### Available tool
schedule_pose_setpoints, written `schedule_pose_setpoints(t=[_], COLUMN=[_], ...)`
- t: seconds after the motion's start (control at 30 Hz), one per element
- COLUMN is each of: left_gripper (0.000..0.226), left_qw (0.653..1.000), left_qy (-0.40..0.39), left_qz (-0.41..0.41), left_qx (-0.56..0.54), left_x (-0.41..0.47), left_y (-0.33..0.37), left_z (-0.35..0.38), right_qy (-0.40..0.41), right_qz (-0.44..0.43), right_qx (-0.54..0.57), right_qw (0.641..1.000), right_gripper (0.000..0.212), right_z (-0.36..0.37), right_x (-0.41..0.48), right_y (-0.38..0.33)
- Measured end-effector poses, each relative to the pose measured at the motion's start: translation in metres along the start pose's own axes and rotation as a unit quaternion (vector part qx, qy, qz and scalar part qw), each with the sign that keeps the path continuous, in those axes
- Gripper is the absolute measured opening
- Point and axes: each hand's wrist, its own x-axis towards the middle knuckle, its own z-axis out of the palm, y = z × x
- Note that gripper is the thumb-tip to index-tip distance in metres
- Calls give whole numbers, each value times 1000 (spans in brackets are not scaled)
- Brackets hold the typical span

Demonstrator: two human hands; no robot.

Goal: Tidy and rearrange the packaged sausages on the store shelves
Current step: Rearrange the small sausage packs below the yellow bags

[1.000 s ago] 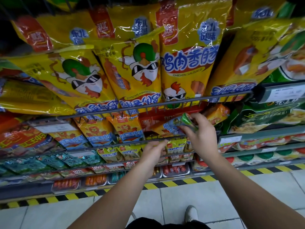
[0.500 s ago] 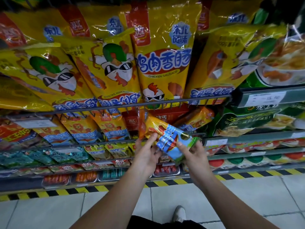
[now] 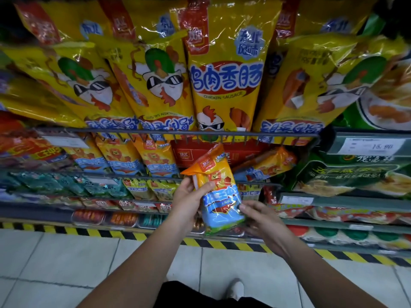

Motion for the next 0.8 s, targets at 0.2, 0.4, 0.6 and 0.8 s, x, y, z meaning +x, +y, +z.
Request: schedule_pose_setpoints(t=[0.2,0.4,0.6,0.8], left_gripper=[37,41,43,46], left_qw=[997,987,988,984], left_qy=[-34,-71,-99,-130], left_qz=[13,6,-11,-18], left_qx=[74,145,117,117], left_x=[-1,-4,-3,8], left_y=[0,-2,4,19], left_z=[-7,-12,-24,-36], right_qy=[-54,-79,-12,19], right_qz=[-67,-92,-112,-138], right_qx=[-39,-61,-33,-49], right_qw=[996,991,993,989], right_gripper=[45,43,29,26], right_z=[17,37,49,65], right_x=[13,23,25,27], right_y=[-35,-49,-44,-49])
